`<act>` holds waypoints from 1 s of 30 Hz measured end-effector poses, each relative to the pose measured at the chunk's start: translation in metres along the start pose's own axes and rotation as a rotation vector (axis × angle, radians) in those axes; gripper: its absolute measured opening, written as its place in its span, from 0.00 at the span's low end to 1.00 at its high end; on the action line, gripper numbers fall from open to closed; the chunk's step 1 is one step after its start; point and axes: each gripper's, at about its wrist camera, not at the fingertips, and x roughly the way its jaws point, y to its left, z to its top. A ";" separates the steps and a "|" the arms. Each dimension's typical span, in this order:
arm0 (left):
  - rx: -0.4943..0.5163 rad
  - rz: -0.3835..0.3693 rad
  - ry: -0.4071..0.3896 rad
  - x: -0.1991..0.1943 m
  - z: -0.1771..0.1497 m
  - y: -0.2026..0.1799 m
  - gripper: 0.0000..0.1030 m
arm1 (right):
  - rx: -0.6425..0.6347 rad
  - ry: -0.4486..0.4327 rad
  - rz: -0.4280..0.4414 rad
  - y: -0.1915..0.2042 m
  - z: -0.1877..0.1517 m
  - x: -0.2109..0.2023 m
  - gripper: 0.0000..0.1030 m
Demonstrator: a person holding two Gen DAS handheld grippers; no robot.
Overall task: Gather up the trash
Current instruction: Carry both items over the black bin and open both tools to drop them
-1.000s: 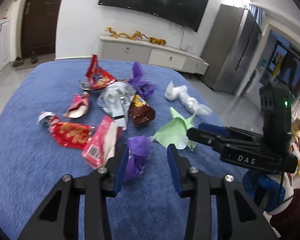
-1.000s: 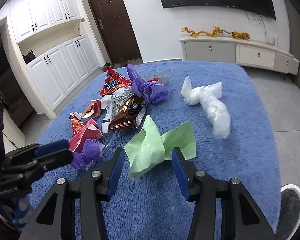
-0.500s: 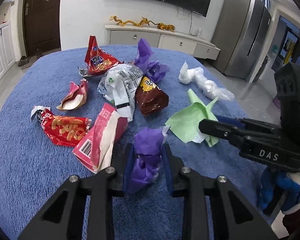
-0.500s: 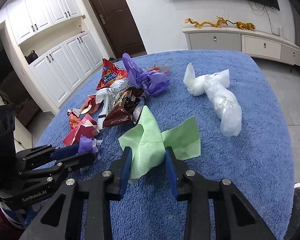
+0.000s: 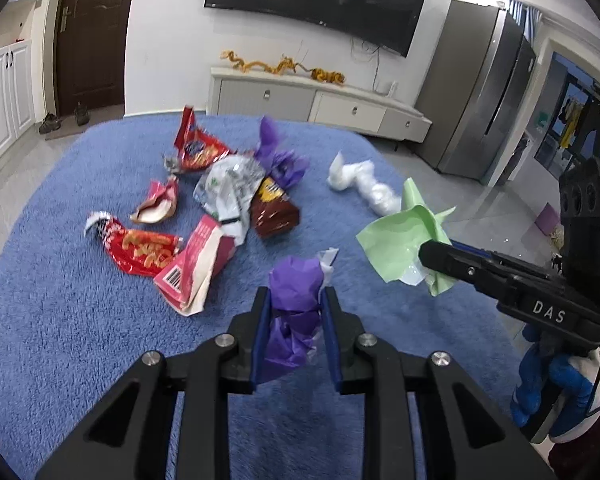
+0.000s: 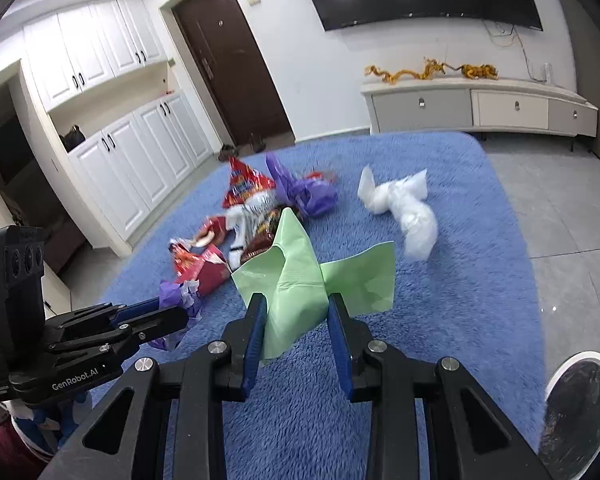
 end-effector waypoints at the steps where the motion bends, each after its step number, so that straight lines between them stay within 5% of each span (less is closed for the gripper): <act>1: 0.006 -0.006 -0.012 -0.005 0.002 -0.005 0.23 | 0.003 -0.017 -0.004 -0.001 0.000 -0.009 0.28; 9: 0.089 -0.120 -0.036 -0.006 0.022 -0.070 0.23 | 0.054 -0.112 -0.112 -0.035 -0.009 -0.072 0.28; 14: 0.161 -0.229 0.000 0.019 0.037 -0.133 0.23 | 0.124 -0.151 -0.267 -0.088 -0.030 -0.118 0.28; 23: 0.321 -0.403 0.156 0.112 0.041 -0.281 0.23 | 0.330 -0.118 -0.527 -0.208 -0.090 -0.162 0.28; 30: 0.354 -0.467 0.273 0.183 0.034 -0.354 0.25 | 0.493 -0.052 -0.572 -0.281 -0.130 -0.154 0.31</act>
